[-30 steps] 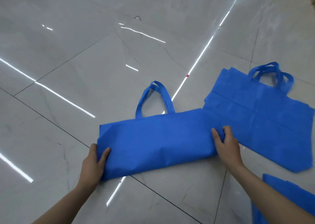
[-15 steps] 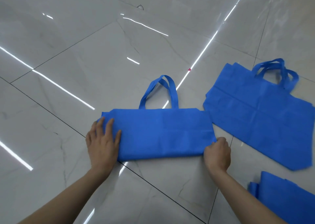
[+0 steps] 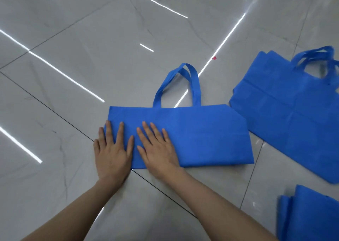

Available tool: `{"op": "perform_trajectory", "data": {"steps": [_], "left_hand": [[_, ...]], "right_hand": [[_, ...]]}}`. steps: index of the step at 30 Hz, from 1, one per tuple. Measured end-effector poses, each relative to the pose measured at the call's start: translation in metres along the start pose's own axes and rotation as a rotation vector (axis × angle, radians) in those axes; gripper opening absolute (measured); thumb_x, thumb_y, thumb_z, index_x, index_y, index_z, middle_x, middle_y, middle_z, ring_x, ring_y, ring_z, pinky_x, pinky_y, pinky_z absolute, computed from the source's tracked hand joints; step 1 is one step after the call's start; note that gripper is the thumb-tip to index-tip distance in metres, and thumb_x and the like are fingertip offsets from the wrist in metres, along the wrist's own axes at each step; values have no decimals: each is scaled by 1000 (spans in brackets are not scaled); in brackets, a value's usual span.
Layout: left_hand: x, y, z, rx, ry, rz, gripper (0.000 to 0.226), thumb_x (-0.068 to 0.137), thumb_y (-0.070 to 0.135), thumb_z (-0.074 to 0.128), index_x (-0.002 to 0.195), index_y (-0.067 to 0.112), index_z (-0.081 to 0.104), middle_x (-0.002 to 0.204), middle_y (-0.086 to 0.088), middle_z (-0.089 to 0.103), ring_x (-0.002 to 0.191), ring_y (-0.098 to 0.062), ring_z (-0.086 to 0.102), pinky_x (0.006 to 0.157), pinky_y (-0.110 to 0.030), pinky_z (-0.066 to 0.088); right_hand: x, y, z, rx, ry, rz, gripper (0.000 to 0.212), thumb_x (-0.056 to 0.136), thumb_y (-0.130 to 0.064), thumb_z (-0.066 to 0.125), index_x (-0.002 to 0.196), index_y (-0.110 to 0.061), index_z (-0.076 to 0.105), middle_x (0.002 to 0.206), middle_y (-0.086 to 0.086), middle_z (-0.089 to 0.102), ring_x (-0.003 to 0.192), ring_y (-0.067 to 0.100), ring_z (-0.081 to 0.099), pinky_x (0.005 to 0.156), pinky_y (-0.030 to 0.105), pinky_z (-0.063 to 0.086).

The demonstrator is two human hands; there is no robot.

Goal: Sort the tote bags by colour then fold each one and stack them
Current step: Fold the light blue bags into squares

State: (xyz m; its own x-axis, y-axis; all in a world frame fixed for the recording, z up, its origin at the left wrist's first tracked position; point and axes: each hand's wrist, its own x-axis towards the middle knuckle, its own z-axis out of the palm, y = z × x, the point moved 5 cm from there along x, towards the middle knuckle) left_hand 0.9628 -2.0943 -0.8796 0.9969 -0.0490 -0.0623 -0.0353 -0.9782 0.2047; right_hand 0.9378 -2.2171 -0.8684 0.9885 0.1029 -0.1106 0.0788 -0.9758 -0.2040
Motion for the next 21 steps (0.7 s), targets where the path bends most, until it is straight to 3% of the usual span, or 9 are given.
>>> {"op": "perform_trajectory", "data": {"steps": [4,7,9,13,15,17,19,21], "left_hand": [[-2,-1,1,-25,-12,-25,61,95,56,21,146,24,28,156,-9,15,142,-33,16,112,-48,17],[-4,1,-1,-34,-31,-24,64,93,58,18,148,27,23,158,-7,9,143,-30,10,114,-45,12],[-4,2,-2,-24,-44,-8,66,90,58,16,148,27,22,158,-6,8,144,-30,8,114,-45,10],[-2,9,-6,37,16,11,61,93,45,20,146,17,28,157,-10,12,144,-29,4,113,-47,-4],[-6,40,-12,45,106,195,54,91,30,28,138,8,42,153,-13,25,141,-30,12,113,-47,1],[-19,93,-12,8,115,509,50,88,27,32,129,9,53,146,-12,39,136,-29,25,110,-53,21],[-31,144,-3,0,-1,725,48,87,29,34,126,15,58,142,-6,47,133,-27,39,104,-52,34],[-26,162,8,-5,-111,747,50,89,35,31,130,20,55,143,-2,46,131,-26,43,105,-50,33]], "right_hand": [[-10,48,-2,-29,-46,110,55,91,-52,21,142,-39,36,151,-8,34,140,21,32,112,47,24],[-35,130,-15,-75,-20,346,64,83,-60,-5,145,-44,-4,159,-11,-2,147,21,-2,116,45,-4],[-56,172,-26,-100,-19,458,62,81,-59,-11,141,-44,-13,159,-10,-8,146,19,-10,116,43,-7],[-65,178,-26,-93,-29,466,59,84,-58,-10,141,-43,-13,159,-10,-8,146,18,-10,116,44,-7],[-64,178,-25,-89,-20,458,59,84,-58,-11,141,-44,-14,158,-11,-9,145,18,-12,116,44,-8],[-64,181,-25,-95,-1,453,61,84,-58,-10,143,-44,-11,159,-11,-8,146,17,-11,117,44,-7],[-64,181,-26,-98,20,450,64,84,-58,-7,146,-43,-3,159,-9,-3,146,19,-7,116,44,-5],[-64,179,-27,-101,37,454,65,85,-58,-5,148,-42,3,159,-9,0,146,20,-4,116,45,-3]]}}
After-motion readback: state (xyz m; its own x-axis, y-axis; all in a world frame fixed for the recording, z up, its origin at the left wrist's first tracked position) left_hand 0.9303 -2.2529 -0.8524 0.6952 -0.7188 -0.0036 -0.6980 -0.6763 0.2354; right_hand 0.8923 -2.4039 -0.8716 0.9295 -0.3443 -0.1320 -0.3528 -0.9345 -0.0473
